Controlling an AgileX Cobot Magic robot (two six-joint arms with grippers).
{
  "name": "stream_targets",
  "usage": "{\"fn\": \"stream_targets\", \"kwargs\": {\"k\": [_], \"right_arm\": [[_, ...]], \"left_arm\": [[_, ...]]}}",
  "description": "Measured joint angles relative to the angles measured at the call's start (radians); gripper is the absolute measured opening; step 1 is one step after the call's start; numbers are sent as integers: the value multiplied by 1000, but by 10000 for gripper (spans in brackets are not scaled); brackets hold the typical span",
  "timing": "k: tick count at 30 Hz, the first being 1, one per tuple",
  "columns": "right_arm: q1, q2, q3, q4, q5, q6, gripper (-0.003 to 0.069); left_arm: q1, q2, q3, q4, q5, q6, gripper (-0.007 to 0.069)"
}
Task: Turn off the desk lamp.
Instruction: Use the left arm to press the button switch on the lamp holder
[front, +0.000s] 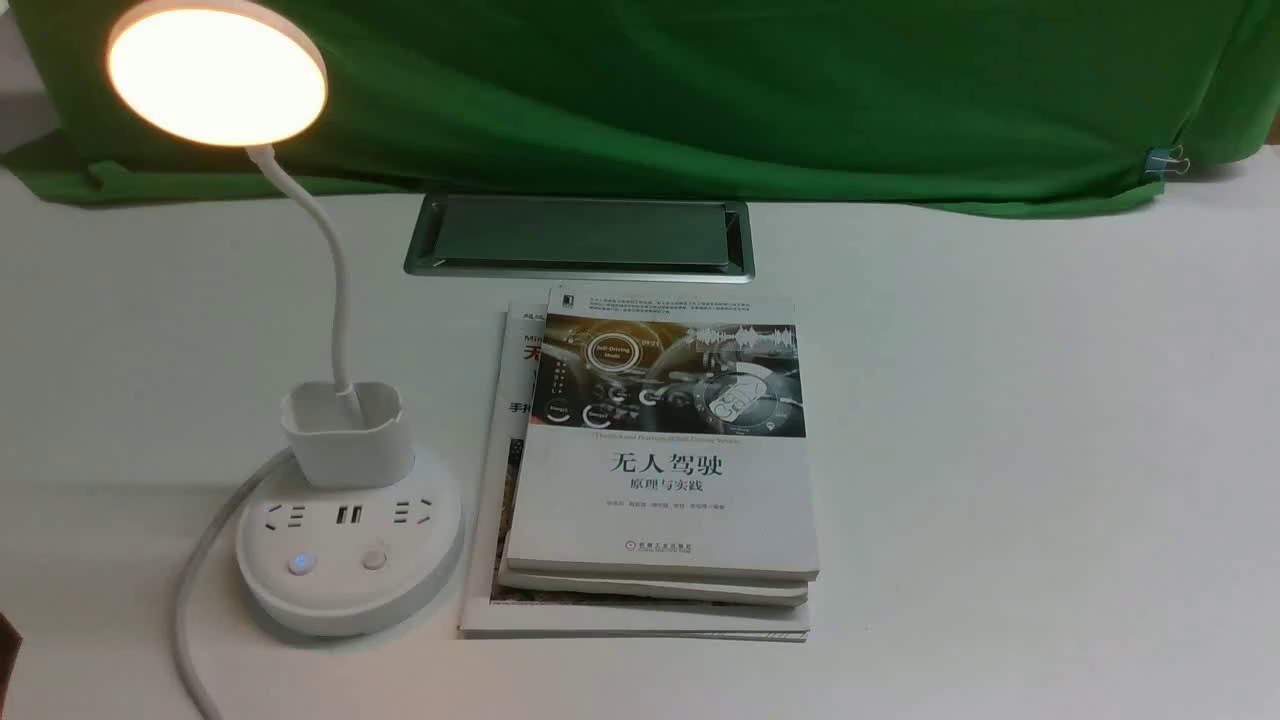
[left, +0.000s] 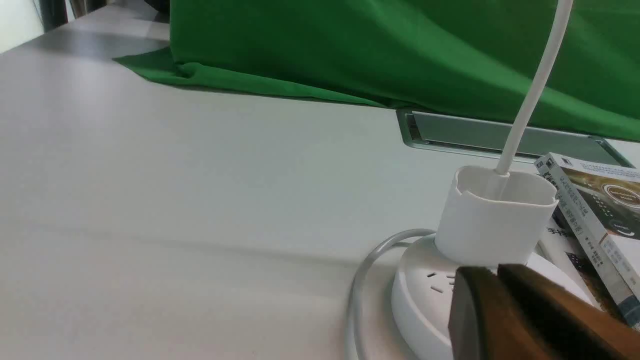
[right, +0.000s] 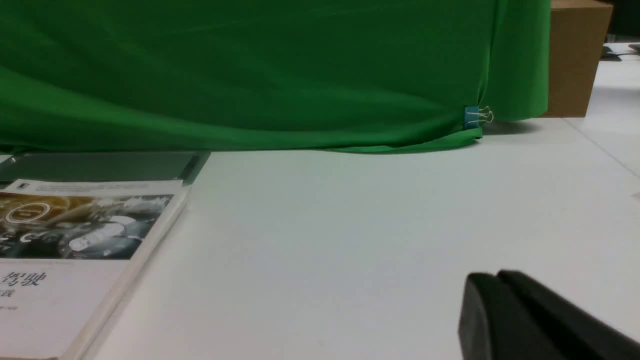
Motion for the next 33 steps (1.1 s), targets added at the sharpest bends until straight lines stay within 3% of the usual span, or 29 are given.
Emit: {"fn": "stream_targets", "kwargs": {"k": [16,20,25,28,33], "right_arm": [[0,0,0,0,0,0,36],[0,0,0,0,0,0,36],[0,0,0,0,0,0,36],[0,0,0,0,-2,0,36],[0,0,0,0,-2,0,36]], "left_arm": [[0,0,0,16,-19,33,19],[0,0,0,-13,-165,27,19],[3,3,0,-72,-553,-51,19],[3,36,-56,2,-599,-83,19],[3,144,-321,284,-434,-260,19]]}}
